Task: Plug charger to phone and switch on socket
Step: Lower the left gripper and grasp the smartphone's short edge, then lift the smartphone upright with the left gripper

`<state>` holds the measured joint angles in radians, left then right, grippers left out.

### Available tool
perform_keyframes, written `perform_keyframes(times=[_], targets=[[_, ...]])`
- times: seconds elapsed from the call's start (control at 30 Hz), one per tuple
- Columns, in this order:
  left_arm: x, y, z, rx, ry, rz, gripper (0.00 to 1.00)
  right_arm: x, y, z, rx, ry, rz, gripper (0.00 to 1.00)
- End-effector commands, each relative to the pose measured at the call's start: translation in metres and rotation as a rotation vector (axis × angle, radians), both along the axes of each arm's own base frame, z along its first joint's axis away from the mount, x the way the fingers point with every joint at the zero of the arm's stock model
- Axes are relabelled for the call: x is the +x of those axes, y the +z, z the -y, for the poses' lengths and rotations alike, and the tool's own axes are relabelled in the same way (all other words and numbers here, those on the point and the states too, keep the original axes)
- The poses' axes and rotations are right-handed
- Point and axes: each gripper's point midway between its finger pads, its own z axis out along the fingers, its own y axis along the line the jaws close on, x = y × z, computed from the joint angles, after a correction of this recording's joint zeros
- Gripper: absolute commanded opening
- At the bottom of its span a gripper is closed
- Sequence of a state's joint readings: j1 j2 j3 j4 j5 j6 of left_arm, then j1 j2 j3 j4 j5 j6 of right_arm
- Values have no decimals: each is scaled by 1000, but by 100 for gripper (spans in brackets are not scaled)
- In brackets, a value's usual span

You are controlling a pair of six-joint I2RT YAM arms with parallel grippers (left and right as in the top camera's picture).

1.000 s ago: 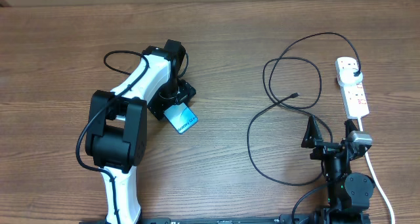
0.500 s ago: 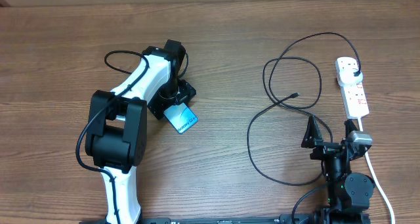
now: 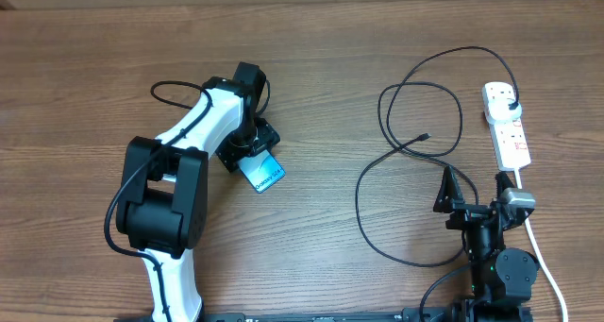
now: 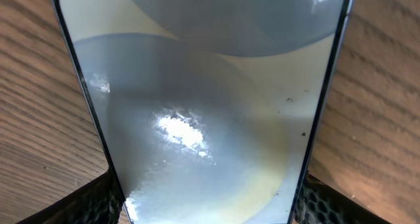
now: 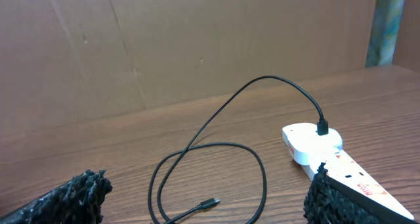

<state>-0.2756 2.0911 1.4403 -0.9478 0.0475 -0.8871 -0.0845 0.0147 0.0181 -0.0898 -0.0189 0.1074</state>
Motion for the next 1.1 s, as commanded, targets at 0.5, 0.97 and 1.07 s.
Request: perform_keyframes(times=[0.5, 0.97, 1.07], targets=[[-9, -43, -4, 13, -469, -24, 89, 0, -1, -1, -5, 3, 7, 100], [-8, -44, -5, 17, -472, -20, 100, 0, -1, -1, -5, 3, 7, 100], [-8, -44, -5, 17, -483, -20, 100, 0, -1, -1, -5, 3, 7, 100]])
